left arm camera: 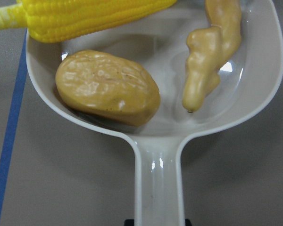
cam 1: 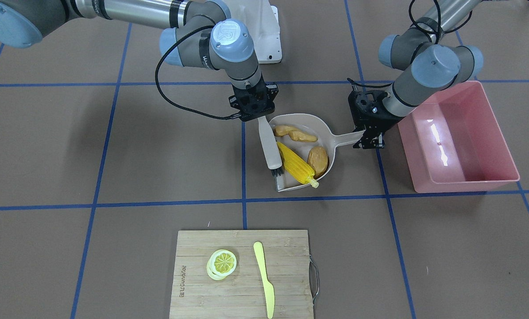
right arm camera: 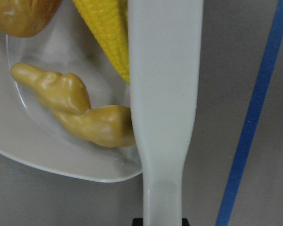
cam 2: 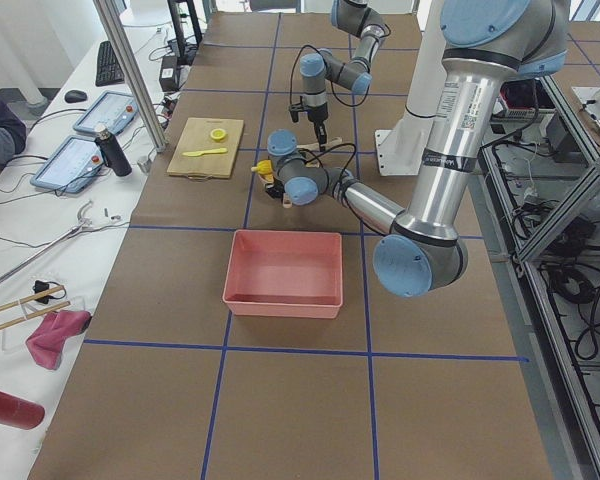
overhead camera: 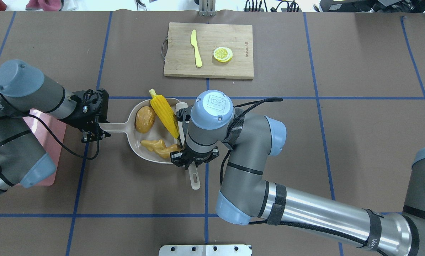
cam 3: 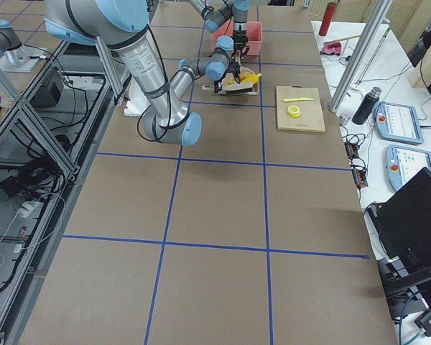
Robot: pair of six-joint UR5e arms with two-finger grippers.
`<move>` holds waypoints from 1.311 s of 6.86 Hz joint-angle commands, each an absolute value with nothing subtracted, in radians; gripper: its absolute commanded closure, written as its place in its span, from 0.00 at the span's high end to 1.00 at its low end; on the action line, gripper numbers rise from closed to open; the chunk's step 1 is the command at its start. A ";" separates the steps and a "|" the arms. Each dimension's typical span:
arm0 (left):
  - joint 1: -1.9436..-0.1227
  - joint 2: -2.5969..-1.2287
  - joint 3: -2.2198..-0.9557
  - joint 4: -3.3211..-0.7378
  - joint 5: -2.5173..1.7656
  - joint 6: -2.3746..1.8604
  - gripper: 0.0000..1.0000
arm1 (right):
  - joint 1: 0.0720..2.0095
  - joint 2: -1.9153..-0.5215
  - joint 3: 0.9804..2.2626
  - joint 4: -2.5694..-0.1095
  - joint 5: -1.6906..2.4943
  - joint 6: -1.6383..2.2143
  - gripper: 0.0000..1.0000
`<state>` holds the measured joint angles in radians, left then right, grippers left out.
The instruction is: Sweep and dump trash into bin
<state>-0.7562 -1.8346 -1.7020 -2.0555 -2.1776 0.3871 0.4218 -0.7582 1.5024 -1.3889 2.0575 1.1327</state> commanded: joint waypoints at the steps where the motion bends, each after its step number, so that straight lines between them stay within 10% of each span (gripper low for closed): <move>1: -0.756 -1.829 -1.703 -2.056 -2.177 0.387 0.36 | 0.422 -0.753 1.473 -1.286 2.068 1.185 0.00; 9: -0.756 -1.819 -1.707 -2.056 -2.174 0.385 0.36 | 0.506 -0.776 1.436 -1.150 2.183 1.270 0.00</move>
<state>-0.7562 -1.8224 -1.7063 -2.0555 -2.1748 0.3851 0.4897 -0.7599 1.4321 -1.1461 2.1667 1.2712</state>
